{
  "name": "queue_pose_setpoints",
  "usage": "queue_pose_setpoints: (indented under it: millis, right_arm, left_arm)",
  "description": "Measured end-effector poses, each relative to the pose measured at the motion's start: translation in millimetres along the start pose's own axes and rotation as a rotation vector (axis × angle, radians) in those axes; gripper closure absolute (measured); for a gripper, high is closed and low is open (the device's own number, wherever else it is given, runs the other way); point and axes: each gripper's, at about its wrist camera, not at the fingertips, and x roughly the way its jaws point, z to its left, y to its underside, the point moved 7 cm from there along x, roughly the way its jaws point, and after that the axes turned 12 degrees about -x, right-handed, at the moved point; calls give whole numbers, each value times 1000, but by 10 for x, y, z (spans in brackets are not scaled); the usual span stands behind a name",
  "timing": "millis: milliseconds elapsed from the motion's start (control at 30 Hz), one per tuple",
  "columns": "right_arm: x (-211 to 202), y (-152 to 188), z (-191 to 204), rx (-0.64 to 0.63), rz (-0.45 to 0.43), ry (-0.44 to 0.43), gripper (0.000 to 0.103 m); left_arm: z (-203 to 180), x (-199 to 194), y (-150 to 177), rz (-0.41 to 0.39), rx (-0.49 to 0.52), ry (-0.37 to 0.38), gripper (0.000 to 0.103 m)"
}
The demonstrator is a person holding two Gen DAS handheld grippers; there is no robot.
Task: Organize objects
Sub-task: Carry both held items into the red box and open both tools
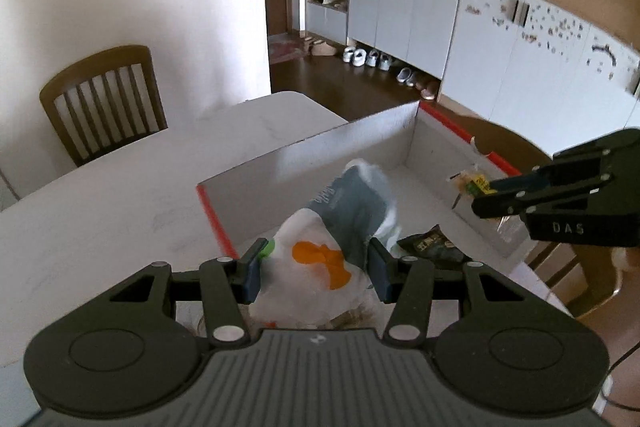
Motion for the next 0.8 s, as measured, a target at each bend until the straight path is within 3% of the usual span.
queue_pose_setpoints:
  millis: [333, 800]
  right_arm:
    - [421, 161, -37, -8, 96, -26, 86]
    - [700, 265, -37, -53, 170, -42, 83]
  left_arm:
    - [-94, 605, 71, 132, 2, -28, 52]
    - [-120, 803, 215, 204, -17, -43, 52]
